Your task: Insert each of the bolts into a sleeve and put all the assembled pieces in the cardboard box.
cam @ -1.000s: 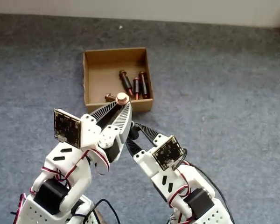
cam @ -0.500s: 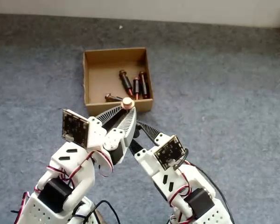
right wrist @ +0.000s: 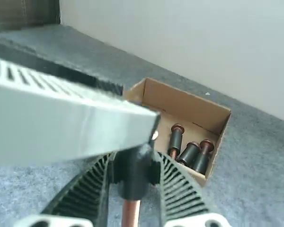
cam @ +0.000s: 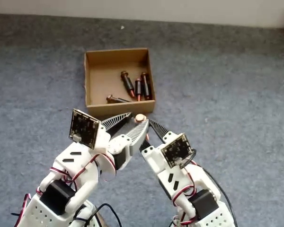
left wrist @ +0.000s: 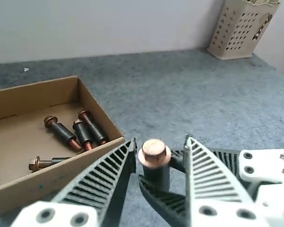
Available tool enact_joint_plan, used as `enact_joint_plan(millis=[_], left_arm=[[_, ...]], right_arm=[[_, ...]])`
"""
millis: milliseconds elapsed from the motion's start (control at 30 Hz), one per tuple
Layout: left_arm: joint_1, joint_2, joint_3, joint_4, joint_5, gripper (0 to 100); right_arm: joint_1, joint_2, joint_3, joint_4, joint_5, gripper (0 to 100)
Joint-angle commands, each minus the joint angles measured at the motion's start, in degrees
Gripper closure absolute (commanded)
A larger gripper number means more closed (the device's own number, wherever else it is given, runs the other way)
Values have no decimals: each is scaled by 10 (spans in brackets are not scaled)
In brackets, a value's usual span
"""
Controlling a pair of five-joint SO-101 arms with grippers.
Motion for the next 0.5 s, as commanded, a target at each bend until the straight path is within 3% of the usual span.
enact_joint_plan(millis=[0, 133, 267, 467], left_arm=[[5, -5, -7, 5, -50, 800], [0, -5, -7, 4, -74, 800], [0, -5, -7, 3, -122, 809], [-51, -5, -5, -11, -200, 974]], right_arm=[[7, -11, -7, -19, 3, 992], [11, -11, -7, -18, 3, 992], [70, -11, -2, -16, 0, 992], [153, -11, 42, -17, 0, 992]])
